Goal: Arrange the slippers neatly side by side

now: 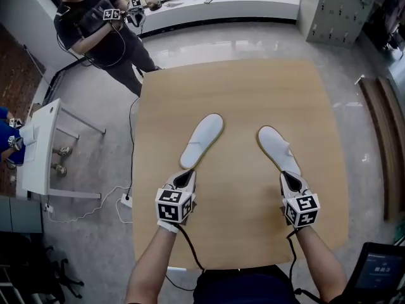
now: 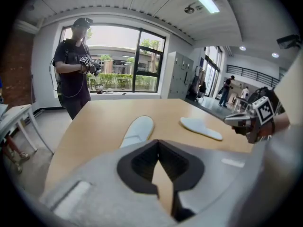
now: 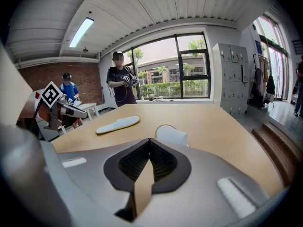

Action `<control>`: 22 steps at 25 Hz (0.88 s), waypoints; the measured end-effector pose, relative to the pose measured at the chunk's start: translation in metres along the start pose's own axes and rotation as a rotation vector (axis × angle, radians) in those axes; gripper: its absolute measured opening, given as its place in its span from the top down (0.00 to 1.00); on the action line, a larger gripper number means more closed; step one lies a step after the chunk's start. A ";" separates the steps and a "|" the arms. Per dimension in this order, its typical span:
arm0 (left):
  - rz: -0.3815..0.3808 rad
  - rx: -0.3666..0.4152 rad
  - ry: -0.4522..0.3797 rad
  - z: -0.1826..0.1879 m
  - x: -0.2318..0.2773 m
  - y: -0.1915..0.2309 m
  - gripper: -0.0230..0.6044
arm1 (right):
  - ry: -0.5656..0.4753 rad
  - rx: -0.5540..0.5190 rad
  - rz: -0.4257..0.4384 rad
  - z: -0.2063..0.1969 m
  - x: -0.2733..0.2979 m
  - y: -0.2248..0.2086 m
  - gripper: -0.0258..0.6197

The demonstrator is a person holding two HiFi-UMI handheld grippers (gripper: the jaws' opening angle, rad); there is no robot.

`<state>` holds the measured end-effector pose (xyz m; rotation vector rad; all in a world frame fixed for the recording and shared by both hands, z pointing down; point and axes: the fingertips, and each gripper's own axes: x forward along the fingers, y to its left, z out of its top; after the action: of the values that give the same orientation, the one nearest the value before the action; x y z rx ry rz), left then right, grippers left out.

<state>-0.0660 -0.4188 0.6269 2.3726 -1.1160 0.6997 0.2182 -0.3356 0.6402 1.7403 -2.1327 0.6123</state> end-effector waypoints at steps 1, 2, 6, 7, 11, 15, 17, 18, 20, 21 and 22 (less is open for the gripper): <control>0.009 -0.002 0.011 0.002 0.008 0.008 0.96 | 0.005 -0.003 -0.002 0.001 0.008 -0.002 0.95; 0.014 -0.005 0.023 0.004 0.017 0.015 0.96 | 0.012 -0.006 -0.005 0.002 0.016 -0.005 0.95; 0.027 -0.041 0.064 0.017 0.056 0.038 0.96 | 0.037 0.007 -0.029 0.005 0.048 -0.021 0.95; 0.031 -0.036 0.077 0.019 0.065 0.042 0.96 | 0.047 0.006 -0.038 0.004 0.055 -0.025 0.95; 0.033 0.012 0.140 0.024 0.094 0.048 0.96 | 0.101 -0.012 -0.071 0.002 0.078 -0.035 0.95; 0.032 0.026 0.188 0.020 0.114 0.052 0.96 | 0.159 -0.045 -0.086 -0.008 0.092 -0.042 0.95; 0.034 0.028 0.200 0.017 0.121 0.053 0.96 | 0.176 -0.050 -0.090 -0.014 0.097 -0.047 0.95; 0.035 0.030 0.205 0.017 0.125 0.052 0.96 | 0.183 -0.050 -0.093 -0.016 0.099 -0.049 0.95; 0.039 0.042 0.218 0.016 0.131 0.053 0.96 | 0.196 -0.050 -0.102 -0.019 0.103 -0.053 0.95; 0.043 0.051 0.229 0.015 0.134 0.054 0.96 | 0.205 -0.050 -0.106 -0.022 0.106 -0.055 0.95; 0.045 0.059 0.242 0.012 0.136 0.055 0.96 | 0.216 -0.050 -0.108 -0.025 0.109 -0.056 0.95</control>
<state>-0.0317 -0.5371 0.7082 2.2425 -1.0602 1.0175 0.2500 -0.4236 0.7231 1.6681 -1.8800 0.6779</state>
